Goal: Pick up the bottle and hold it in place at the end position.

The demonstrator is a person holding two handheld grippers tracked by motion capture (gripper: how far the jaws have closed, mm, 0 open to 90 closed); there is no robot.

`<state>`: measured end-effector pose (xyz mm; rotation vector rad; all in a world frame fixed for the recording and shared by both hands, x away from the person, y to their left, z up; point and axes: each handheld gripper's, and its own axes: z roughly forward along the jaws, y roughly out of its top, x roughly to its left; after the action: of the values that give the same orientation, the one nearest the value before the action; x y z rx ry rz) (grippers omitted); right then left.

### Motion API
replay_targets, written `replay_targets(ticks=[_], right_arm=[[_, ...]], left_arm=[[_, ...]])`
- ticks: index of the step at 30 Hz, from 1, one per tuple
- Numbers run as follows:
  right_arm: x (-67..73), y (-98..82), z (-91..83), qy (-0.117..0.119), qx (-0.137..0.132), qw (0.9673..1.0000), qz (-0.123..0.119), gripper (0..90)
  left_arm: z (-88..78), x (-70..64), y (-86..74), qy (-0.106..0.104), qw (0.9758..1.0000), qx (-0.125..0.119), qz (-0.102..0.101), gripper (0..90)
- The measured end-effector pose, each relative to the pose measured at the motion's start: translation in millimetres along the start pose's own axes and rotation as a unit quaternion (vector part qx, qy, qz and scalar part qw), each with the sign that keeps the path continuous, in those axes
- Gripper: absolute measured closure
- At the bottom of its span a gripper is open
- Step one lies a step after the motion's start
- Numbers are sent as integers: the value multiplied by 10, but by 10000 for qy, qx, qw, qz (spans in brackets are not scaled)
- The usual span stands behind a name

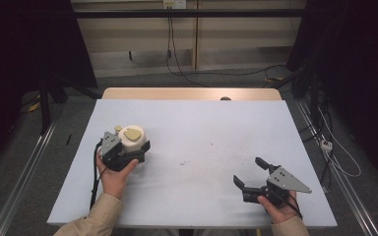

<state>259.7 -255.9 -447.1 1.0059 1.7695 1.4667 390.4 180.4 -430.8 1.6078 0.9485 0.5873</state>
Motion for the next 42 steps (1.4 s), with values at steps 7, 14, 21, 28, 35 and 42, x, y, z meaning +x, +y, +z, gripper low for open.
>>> replay_targets(ticks=[7, 14, 21, 28, 35, 42], right_arm=[[4, 1, 3, -2, 0, 10000, 36, 34], [0, 2, 1, 33, 1, 10000, 5, 36], [0, 1, 3, 22, 14, 10000, 19, 36], [-4, -1, 6, 21, 15, 10000, 57, 36], [-7, -4, 7, 8, 39, 10000, 45, 37], [-10, -5, 8, 29, 15, 10000, 57, 37]], left_arm=[[79, -53, 14, -69, 10000, 24, -7, 62], [135, -89, 44, -142, 9999, 14, 3, 62], [204, -131, 62, -193, 9998, 28, 53, 63], [263, -169, 84, -241, 9997, 25, 69, 63], [318, -197, 95, -287, 9996, 59, 50, 63], [371, -221, 109, -287, 9995, 63, 94, 63]])
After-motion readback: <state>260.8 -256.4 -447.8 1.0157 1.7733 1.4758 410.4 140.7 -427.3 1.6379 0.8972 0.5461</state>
